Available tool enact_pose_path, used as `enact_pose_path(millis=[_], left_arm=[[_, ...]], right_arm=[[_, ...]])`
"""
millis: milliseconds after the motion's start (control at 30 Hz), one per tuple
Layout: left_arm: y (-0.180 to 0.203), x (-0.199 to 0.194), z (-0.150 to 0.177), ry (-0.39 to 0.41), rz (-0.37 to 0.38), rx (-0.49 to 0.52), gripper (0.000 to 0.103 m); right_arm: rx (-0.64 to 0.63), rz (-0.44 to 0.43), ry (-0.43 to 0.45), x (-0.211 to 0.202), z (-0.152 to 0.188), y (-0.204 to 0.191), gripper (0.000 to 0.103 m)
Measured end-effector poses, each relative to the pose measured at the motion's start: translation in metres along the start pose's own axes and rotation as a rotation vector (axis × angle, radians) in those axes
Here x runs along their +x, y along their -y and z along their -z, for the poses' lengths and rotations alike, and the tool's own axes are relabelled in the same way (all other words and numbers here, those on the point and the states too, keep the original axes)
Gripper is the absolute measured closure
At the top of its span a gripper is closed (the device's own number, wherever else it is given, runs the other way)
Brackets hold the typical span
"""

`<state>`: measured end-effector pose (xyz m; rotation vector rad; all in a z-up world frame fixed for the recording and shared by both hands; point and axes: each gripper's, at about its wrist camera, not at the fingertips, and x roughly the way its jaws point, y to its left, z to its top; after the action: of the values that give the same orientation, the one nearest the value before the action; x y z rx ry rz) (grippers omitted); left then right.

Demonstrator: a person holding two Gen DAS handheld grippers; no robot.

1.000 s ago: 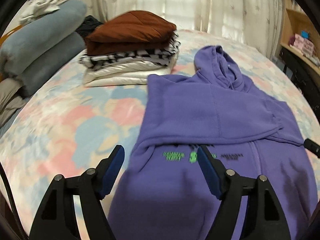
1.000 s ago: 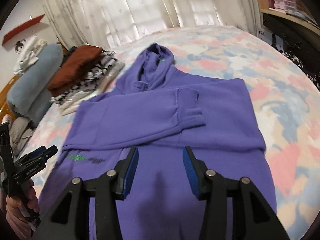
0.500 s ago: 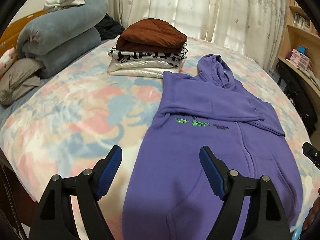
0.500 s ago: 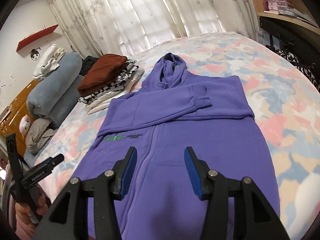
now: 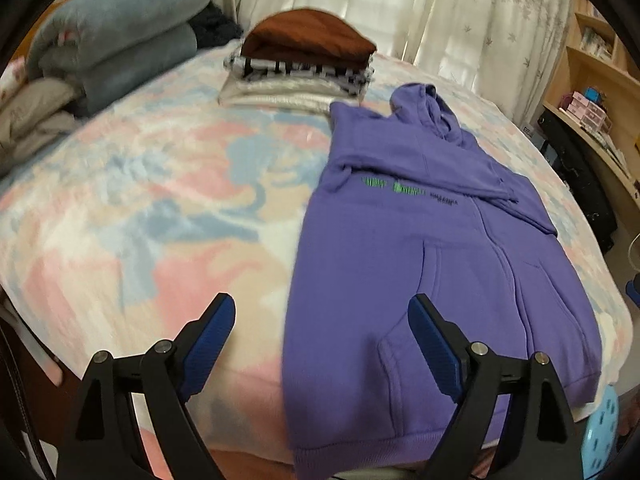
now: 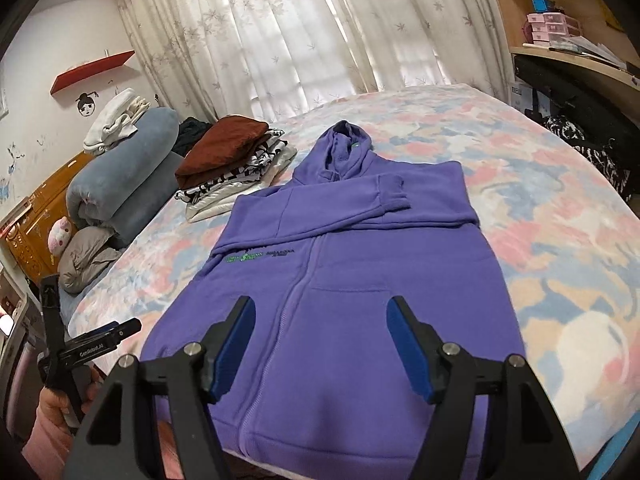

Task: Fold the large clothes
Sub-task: 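Release the hoodie and lift both tools away, then grasp the purple hoodie's hem with both tools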

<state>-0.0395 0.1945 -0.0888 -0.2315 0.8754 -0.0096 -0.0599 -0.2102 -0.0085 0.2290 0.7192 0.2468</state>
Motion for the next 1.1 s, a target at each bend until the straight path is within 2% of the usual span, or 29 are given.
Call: enact_pose_path(millis=[167, 300, 533, 667, 800, 967, 1100], left_arm=[[-0.014, 0.017, 0.013, -0.07, 0.087, -0.009, 0.016], [-0.02, 0.028, 0.02, -0.072, 0.13, -0.01, 0.015], [-0.012, 0.034, 0.03, -0.065, 0.12, 0.081, 0.011], [-0.015, 0.033, 0.032, -0.072, 0.146, 0.069, 0.011], [-0.016, 0.038, 0.032, -0.091, 0.19, 0.067, 0.011], [-0.021, 0.05, 0.031, -0.103, 0.296, 0.059, 0.011], [-0.025, 0.056, 0.03, -0.093, 0.374, 0.032, 0.011]], right_arm=[[-0.006, 0.016, -0.025, -0.005, 0.012, 0.022, 0.034], [0.059, 0.029, -0.047, -0.008, 0.027, 0.051, 0.034], [0.135, 0.092, -0.091, -0.011, 0.057, 0.104, 0.034], [0.187, 0.113, -0.105, -0.01, 0.072, 0.133, 0.034], [0.253, 0.023, -0.123, 0.0, 0.081, 0.153, 0.034], [0.239, -0.151, -0.153, 0.017, 0.082, 0.155, 0.033], [0.228, -0.242, -0.171, 0.029, 0.081, 0.155, 0.034]])
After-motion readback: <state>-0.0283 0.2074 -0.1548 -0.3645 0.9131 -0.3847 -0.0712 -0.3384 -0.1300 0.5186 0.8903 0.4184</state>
